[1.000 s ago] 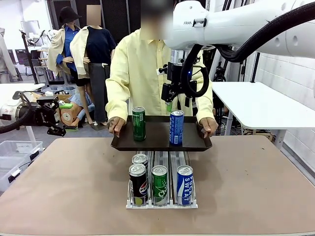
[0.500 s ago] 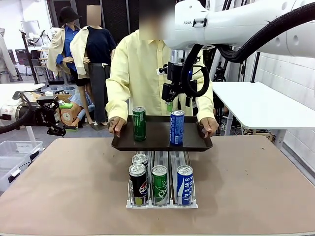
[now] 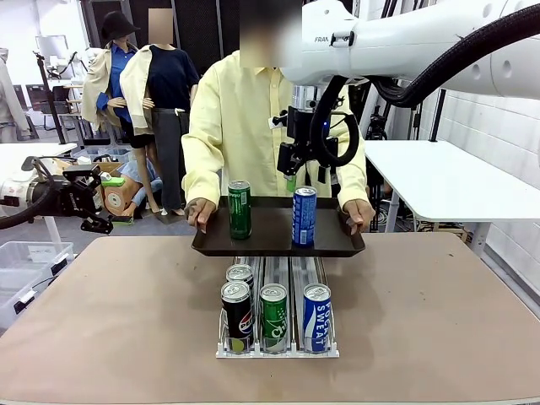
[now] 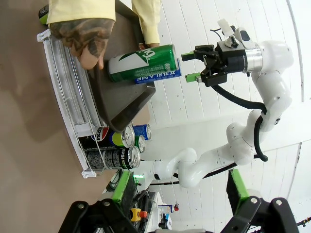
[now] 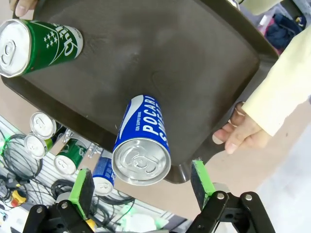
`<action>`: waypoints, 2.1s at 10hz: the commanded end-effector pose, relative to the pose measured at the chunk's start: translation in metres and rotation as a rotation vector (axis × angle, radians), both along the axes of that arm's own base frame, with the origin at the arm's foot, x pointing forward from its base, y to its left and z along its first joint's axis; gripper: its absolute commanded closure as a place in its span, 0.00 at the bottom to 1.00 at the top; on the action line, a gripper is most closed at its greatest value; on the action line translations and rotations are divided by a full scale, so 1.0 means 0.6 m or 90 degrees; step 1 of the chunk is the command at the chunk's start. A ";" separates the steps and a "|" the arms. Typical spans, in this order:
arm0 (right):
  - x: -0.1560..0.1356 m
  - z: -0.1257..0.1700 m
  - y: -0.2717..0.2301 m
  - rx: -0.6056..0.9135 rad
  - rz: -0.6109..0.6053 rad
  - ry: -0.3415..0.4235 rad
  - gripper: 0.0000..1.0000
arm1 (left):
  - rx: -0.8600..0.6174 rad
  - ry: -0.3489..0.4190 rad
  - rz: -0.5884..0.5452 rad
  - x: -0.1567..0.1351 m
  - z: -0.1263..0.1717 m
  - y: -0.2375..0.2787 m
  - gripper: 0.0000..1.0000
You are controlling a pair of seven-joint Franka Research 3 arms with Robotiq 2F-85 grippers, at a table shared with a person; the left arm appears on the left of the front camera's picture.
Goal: Retrieve and hand over the desired beverage to the person.
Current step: Place the picked can on the Handle tray extended by the person.
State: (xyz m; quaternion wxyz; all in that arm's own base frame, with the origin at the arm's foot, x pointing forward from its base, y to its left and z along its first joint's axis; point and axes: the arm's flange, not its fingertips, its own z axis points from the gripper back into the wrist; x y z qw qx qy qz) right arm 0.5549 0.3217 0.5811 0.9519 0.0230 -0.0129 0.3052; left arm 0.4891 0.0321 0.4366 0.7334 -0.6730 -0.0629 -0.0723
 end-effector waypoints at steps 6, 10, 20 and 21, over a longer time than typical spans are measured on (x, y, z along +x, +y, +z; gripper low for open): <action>-0.032 0.040 -0.062 0.138 -0.054 0.012 0.00 | 0.000 -0.003 0.002 -0.001 0.003 0.002 0.00; -0.093 0.039 -0.186 0.272 -0.146 0.022 0.00 | 0.000 -0.003 0.002 -0.001 0.003 0.002 0.00; -0.149 -0.149 -0.518 0.703 -0.280 0.088 0.00 | 0.000 -0.003 0.002 -0.001 0.003 0.002 0.00; -0.149 -0.165 -0.540 0.745 -0.269 0.092 0.00 | 0.000 -0.003 0.002 -0.001 0.003 0.002 0.00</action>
